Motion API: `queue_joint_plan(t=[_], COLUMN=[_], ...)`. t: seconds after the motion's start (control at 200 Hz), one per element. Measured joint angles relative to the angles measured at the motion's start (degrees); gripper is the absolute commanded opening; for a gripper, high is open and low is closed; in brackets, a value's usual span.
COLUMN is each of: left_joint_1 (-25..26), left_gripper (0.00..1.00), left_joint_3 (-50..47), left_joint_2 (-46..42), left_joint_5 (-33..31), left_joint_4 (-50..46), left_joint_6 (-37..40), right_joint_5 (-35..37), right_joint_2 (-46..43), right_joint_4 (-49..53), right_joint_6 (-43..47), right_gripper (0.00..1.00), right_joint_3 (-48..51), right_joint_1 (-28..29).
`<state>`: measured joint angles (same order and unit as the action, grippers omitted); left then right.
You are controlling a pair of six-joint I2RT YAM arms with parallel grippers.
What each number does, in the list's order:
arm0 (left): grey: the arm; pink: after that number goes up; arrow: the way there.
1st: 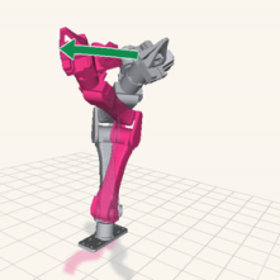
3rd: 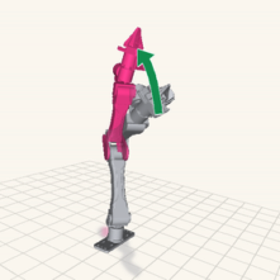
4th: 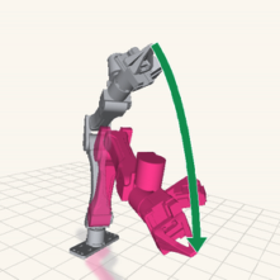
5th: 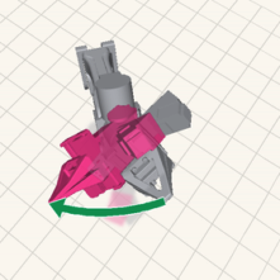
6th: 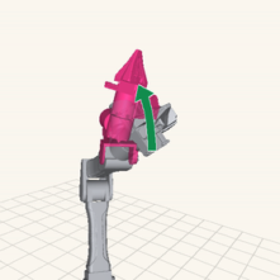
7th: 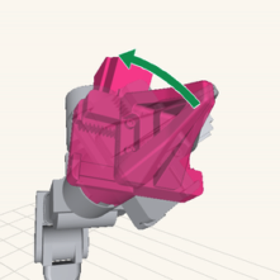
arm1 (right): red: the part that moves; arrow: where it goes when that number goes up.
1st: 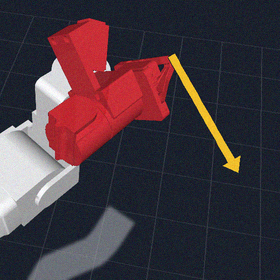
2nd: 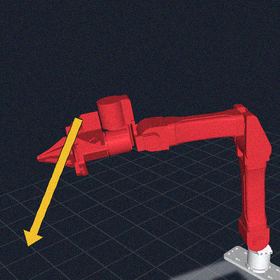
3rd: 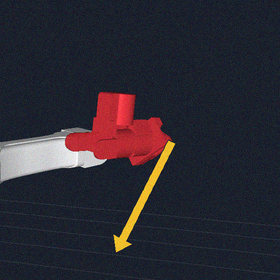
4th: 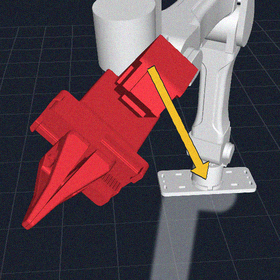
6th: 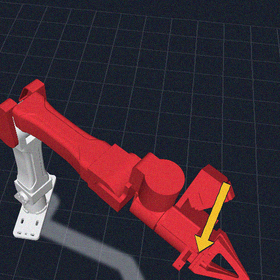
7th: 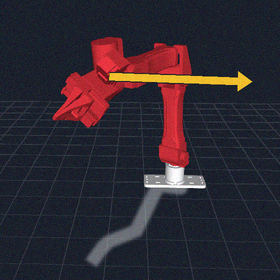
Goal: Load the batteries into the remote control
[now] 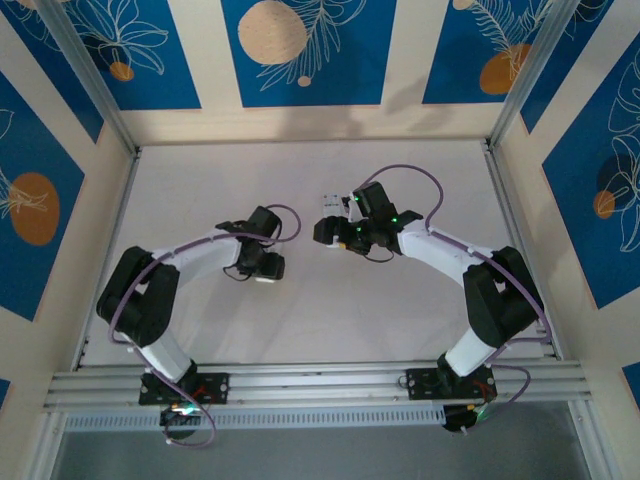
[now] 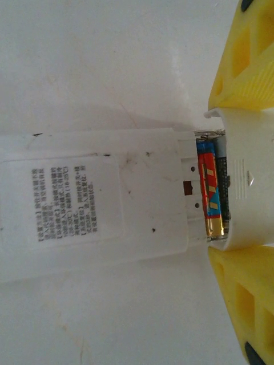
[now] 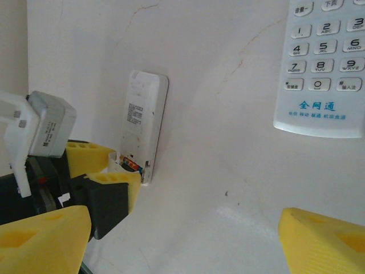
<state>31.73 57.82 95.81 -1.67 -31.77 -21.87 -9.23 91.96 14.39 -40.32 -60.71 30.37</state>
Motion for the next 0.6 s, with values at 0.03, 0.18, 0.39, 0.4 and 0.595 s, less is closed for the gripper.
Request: queue_joint_plan(t=[0.03,0.18,0.39,0.4,0.595], left_joint_1=[0.0,0.0,0.0,0.0,0.0], left_gripper=[0.57,0.57,0.58,0.58,0.61], left_joint_3=[0.1,0.3,0.8,0.8,1.2], left_joint_2=[0.3,1.1,1.7,1.7,2.3], left_joint_5=[0.0,0.0,-0.3,-0.3,-0.9], left_joint_4=[0.0,0.2,-0.1,-0.1,-0.4], left_joint_6=[0.0,0.0,0.0,0.0,-0.1], right_joint_5=[0.0,-0.3,-1.0,-1.1,-1.7], right_joint_2=[0.0,0.2,0.2,0.2,0.3], right_joint_4=[0.0,0.0,0.0,0.0,-0.1], right_joint_6=[0.0,0.0,0.0,0.0,0.0], right_gripper=[0.86,0.86,0.86,0.86,0.86], right_joint_3=[0.0,0.0,0.0,0.0,0.0], right_joint_1=[0.0,-0.1,-0.3,-0.3,-0.8])
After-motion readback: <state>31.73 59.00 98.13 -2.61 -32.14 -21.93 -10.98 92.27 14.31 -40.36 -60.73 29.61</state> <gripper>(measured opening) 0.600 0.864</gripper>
